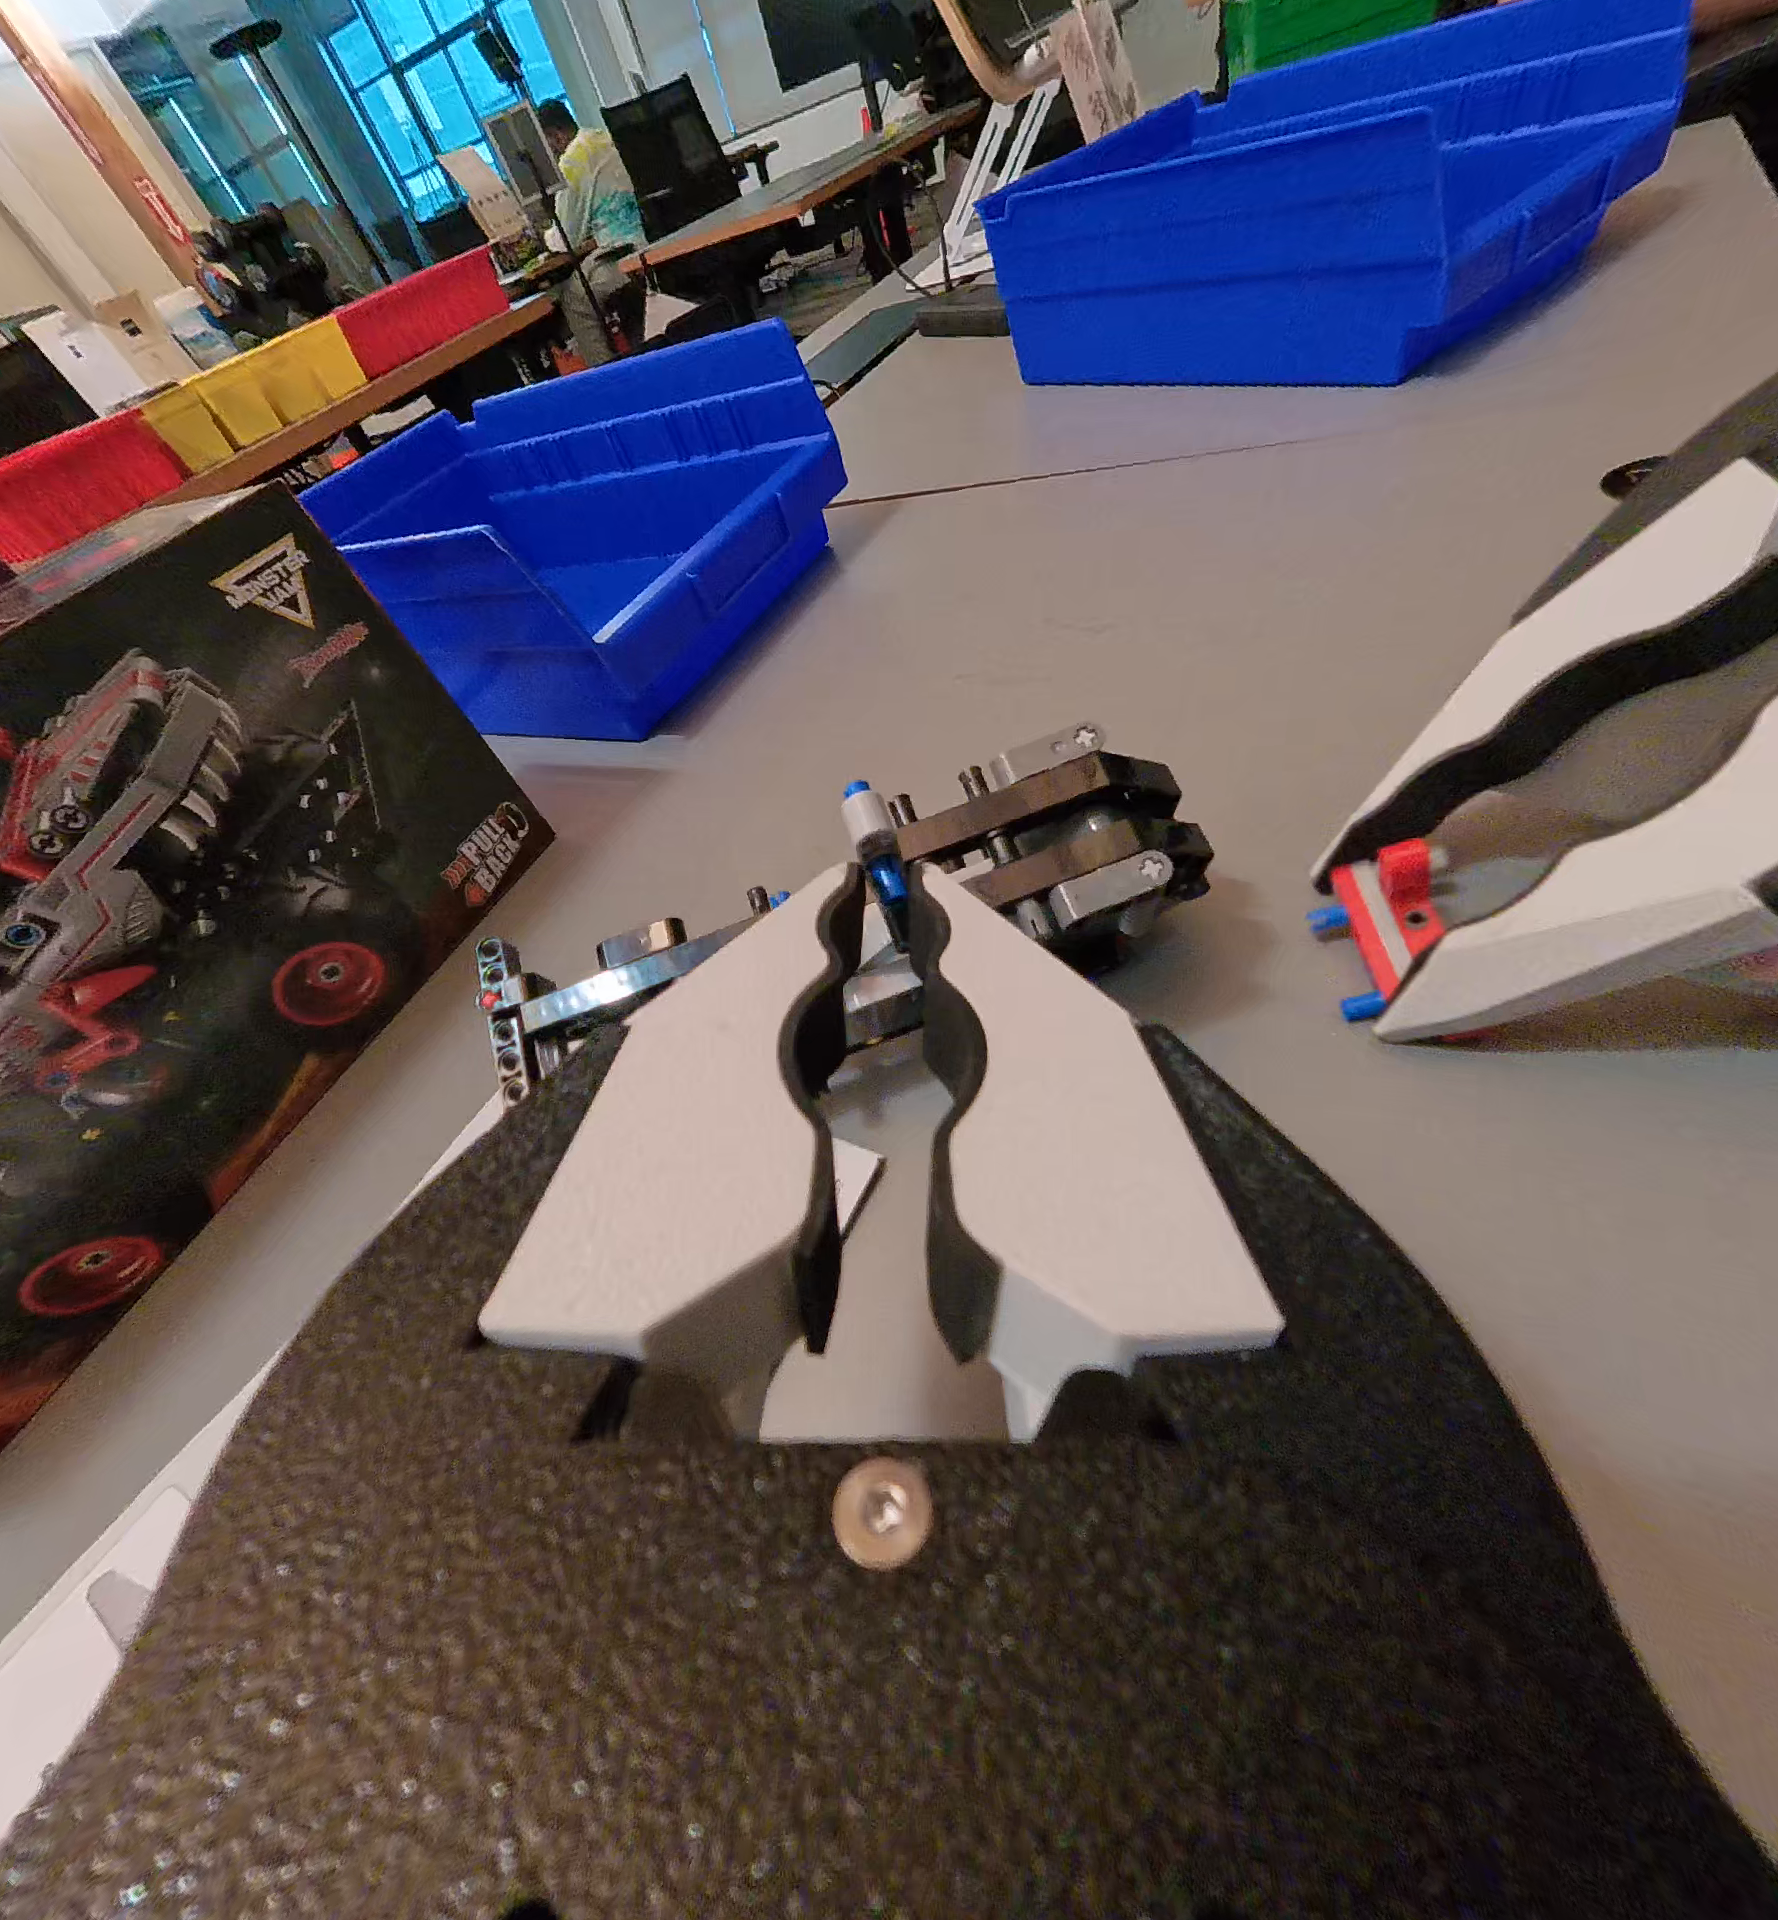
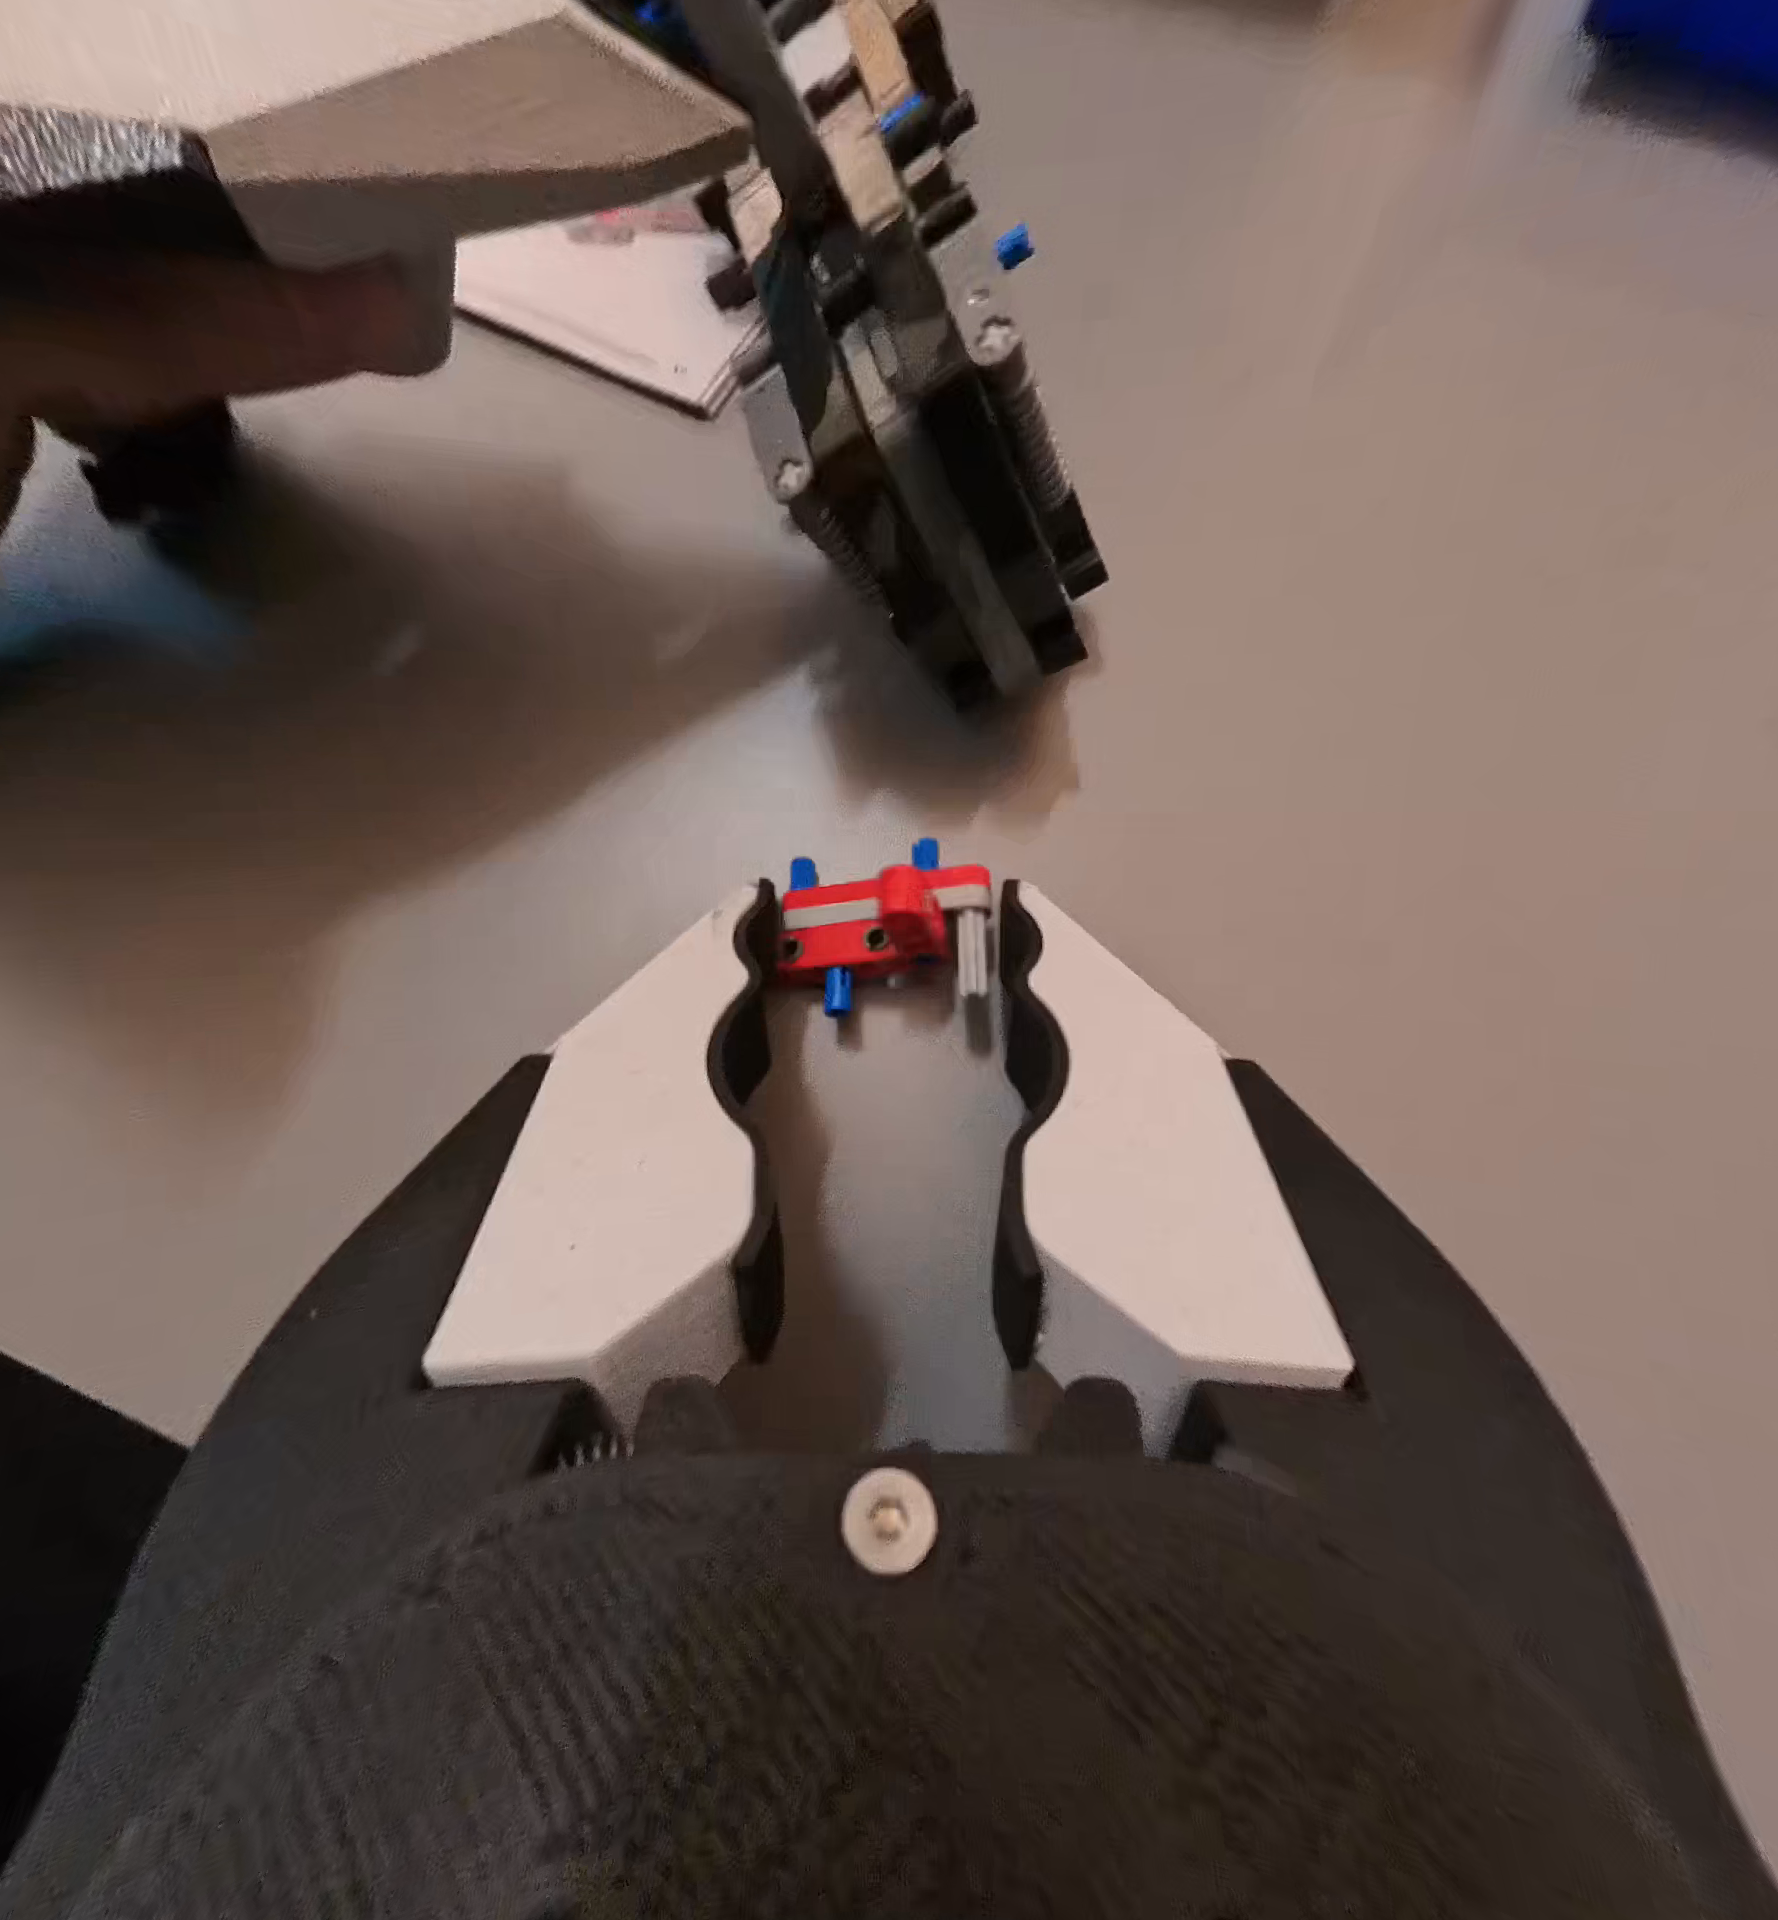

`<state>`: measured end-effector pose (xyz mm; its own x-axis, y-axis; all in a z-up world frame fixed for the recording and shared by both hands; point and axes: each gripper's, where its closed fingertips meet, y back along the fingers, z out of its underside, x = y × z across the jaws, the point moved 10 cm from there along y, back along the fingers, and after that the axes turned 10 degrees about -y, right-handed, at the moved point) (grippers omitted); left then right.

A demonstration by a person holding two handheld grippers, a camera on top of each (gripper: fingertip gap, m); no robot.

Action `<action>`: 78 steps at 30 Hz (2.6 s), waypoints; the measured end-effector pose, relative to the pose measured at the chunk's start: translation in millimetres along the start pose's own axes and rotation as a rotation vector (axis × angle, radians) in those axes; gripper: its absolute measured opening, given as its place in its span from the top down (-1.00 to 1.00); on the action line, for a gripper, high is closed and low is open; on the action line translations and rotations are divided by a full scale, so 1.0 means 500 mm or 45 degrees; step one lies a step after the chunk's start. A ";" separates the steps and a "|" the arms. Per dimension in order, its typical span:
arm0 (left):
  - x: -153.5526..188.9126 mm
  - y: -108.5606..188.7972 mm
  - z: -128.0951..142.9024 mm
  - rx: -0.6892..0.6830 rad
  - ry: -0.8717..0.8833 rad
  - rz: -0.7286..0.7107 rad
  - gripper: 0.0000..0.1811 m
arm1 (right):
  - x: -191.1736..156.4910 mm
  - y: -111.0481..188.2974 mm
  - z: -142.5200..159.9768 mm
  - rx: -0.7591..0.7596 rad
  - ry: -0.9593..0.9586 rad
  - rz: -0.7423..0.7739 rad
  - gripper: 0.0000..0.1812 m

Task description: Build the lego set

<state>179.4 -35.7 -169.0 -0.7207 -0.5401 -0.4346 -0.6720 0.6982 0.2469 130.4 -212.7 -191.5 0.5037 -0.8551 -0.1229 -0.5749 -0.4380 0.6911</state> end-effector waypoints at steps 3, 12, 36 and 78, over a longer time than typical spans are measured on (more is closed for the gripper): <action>0.001 0.000 0.000 0.000 -0.006 -0.001 0.95 | 0.003 0.010 -0.015 -0.156 0.103 0.047 0.36; 0.000 0.001 0.000 0.002 0.000 0.005 0.95 | -0.017 0.035 -0.047 -0.569 0.688 -0.141 0.38; 0.000 0.001 0.001 0.003 -0.015 0.005 0.95 | -0.053 0.059 0.029 -0.070 0.337 0.126 0.72; 0.001 0.003 0.002 0.005 -0.034 0.003 0.95 | -0.036 0.035 0.025 -0.010 0.626 0.143 0.72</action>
<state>178.2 -34.7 -169.7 -0.7175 -0.5256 -0.4571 -0.6695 0.7015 0.2444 103.3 -208.2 -185.9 0.6844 -0.6641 0.3009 -0.6388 -0.3473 0.6865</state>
